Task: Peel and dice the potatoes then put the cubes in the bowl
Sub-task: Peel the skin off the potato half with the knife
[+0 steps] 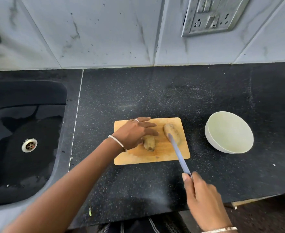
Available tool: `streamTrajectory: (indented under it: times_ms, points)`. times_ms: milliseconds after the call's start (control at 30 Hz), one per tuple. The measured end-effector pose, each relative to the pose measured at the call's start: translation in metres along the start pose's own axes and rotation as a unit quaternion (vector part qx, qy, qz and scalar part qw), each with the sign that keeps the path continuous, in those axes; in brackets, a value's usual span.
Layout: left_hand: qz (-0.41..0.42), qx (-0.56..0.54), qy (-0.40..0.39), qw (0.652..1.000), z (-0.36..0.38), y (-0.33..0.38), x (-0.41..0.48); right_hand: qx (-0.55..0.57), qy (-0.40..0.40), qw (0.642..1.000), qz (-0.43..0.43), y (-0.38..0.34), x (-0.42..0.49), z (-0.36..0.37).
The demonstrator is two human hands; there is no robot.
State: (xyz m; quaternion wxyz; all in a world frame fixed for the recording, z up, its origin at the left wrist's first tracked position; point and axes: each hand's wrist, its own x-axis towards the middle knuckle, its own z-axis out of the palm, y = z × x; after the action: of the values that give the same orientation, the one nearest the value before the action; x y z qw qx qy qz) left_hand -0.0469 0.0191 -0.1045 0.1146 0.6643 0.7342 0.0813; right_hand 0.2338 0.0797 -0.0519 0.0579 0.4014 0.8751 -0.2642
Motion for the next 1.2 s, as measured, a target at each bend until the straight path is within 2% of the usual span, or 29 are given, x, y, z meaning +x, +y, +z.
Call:
streamTrajectory:
  times_ms: [100, 300, 633, 900, 1000, 1200]
  points:
    - [0.010, 0.025, -0.059, 0.998, -0.006, -0.001, 0.011, 0.020, -0.030, 0.999, 0.021, 0.001, -0.004, 0.007]
    - [0.000, -0.013, -0.035, 0.999, -0.006, 0.001, 0.007, 0.051, -0.043, 0.997, 0.025, 0.006, -0.006, 0.011]
    - [-0.147, -0.022, 0.046, 0.988, 0.009, 0.030, -0.009, 0.099, 0.041, 0.994, -0.024, 0.007, 0.024, 0.022]
    - [-0.285, -0.029, 0.121, 0.950, 0.026, 0.053, -0.015, 0.103, 0.015, 0.993, -0.045, 0.001, 0.046, 0.040]
    - [-0.281, -0.047, 0.142, 0.948, 0.030, 0.055, -0.017, 0.113, 0.007, 0.992, -0.062, 0.000, 0.051, 0.044]
    - [-0.246, -0.156, 0.184, 0.939, 0.028, 0.050, -0.021, 0.146, 0.035, 0.984, -0.091, 0.007, 0.054, 0.041]
